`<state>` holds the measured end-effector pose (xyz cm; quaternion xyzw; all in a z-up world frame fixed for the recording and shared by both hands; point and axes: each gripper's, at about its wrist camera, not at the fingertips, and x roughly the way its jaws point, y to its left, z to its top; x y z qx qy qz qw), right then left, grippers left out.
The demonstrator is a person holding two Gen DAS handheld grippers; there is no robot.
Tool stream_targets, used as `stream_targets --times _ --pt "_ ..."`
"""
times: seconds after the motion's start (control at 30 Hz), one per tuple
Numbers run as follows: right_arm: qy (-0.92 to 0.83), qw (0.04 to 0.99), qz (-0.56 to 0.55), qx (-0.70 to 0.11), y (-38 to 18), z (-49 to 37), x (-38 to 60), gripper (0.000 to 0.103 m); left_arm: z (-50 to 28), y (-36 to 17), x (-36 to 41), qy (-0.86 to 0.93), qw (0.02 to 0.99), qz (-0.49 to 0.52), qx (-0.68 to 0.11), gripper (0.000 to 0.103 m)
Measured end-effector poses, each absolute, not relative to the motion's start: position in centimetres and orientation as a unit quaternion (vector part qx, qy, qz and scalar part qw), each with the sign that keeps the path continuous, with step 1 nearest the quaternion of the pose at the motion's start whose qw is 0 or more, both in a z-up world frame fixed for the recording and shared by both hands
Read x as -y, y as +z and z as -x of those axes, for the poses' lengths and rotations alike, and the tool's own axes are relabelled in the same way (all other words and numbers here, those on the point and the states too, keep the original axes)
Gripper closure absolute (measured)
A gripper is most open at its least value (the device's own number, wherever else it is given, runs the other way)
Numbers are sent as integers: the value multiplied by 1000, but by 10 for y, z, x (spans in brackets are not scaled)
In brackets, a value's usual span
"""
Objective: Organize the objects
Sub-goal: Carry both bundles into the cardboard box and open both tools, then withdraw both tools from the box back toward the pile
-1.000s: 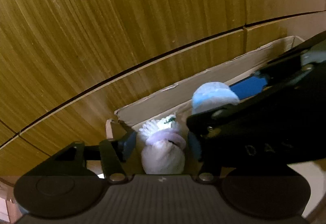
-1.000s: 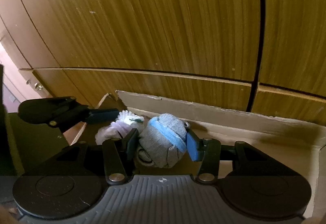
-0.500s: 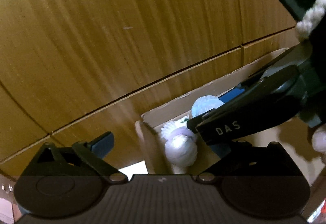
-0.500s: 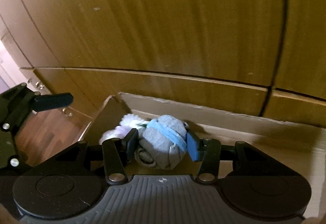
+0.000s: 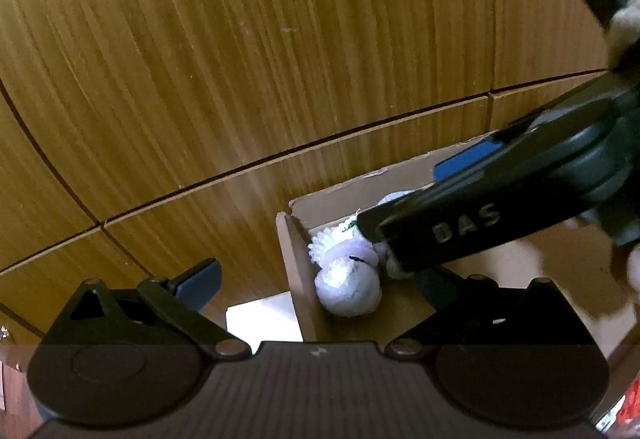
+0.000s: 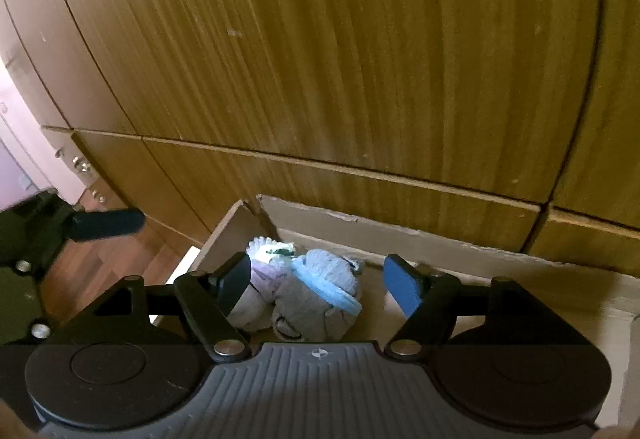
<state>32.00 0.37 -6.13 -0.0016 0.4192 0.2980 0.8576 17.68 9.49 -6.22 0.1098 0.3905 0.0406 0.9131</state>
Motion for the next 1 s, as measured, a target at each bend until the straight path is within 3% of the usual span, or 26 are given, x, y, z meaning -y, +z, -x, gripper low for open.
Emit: stream_targets --times 0.33,0.6,0.7,0.8,1.0 --pt "306 868 -36 -388 -4 -265 42 18 -137 -23 -92 38 926 -78 -368 1" --pt "328 895 -89 -288 62 -145 111 1 -73 6 -98 63 948 -31 -310 1" --pt "325 913 -90 -231 74 -85 135 1 -31 12 -96 75 954 -18 -291 1" --pt "323 927 -53 -185 68 -25 149 1 7 0 -89 85 956 -13 -280 1" --pt "320 925 37 -204 6 59 156 1 81 -40 -62 44 959 26 -280 2"
